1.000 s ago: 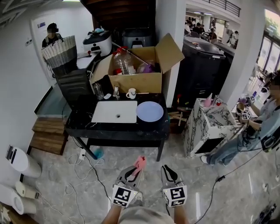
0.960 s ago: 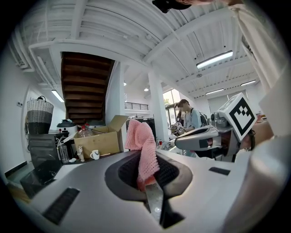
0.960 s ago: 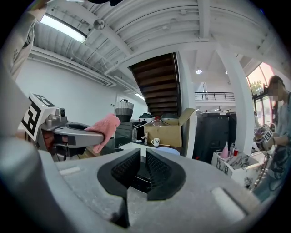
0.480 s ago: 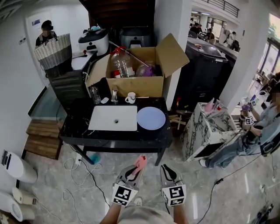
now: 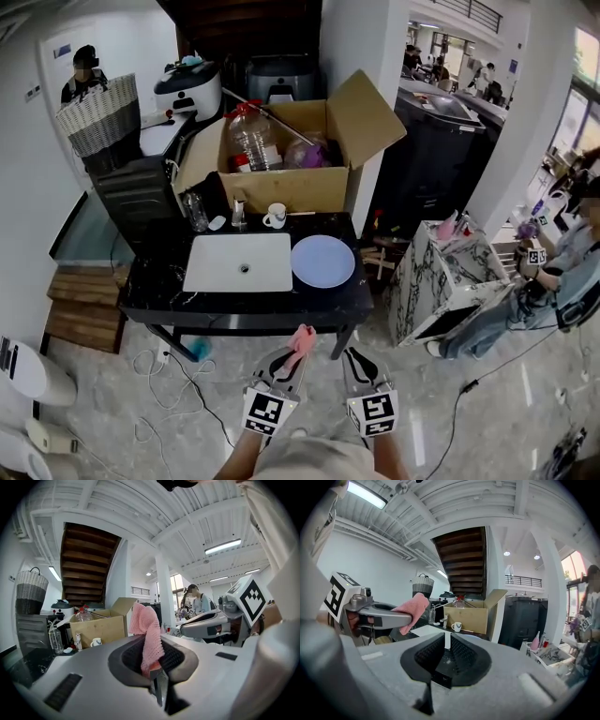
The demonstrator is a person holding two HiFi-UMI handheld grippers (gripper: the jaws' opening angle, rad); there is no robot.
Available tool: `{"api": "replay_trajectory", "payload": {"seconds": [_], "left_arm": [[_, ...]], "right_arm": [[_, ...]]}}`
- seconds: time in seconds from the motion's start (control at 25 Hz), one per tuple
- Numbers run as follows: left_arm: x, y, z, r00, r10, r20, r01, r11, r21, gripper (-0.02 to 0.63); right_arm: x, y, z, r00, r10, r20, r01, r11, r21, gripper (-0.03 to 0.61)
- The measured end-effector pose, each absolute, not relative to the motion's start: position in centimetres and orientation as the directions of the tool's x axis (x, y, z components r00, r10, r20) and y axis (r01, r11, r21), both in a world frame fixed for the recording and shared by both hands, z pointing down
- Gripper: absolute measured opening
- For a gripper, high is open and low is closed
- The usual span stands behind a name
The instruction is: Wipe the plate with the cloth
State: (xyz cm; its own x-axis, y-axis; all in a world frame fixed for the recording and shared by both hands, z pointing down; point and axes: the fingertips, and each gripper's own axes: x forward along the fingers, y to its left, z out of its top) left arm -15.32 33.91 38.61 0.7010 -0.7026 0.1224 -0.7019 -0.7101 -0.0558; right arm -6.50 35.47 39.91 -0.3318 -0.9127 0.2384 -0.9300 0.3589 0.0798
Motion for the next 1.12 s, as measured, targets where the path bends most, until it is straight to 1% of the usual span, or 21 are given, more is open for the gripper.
{"api": "replay_trajectory", "payload": {"seconds": [0.32, 0.56, 1.12], "left_arm": [[-14.5, 32.2, 39.7, 0.707, -0.691, 0.15, -0.694, -0.719, -0.04, 0.034], [-13.9, 30.3, 40.4, 0.7, -0.696, 0.161, -0.7, -0.713, -0.041, 0.034], [-9.6, 20.5, 40.0, 0.668, -0.728, 0.154, -0.732, -0.68, -0.043, 0.034]], "right_arm": [[-5.8, 33.7, 41.2, -0.322, -0.909, 0.265, -0.936, 0.348, 0.056, 0.035], [-5.2, 31.5, 41.9, -0.331, -0.906, 0.262, -0.934, 0.354, 0.045, 0.035], [-0.9, 21.3, 41.3, -0.38, -0.888, 0.257, -0.912, 0.406, 0.055, 0.035]]}}
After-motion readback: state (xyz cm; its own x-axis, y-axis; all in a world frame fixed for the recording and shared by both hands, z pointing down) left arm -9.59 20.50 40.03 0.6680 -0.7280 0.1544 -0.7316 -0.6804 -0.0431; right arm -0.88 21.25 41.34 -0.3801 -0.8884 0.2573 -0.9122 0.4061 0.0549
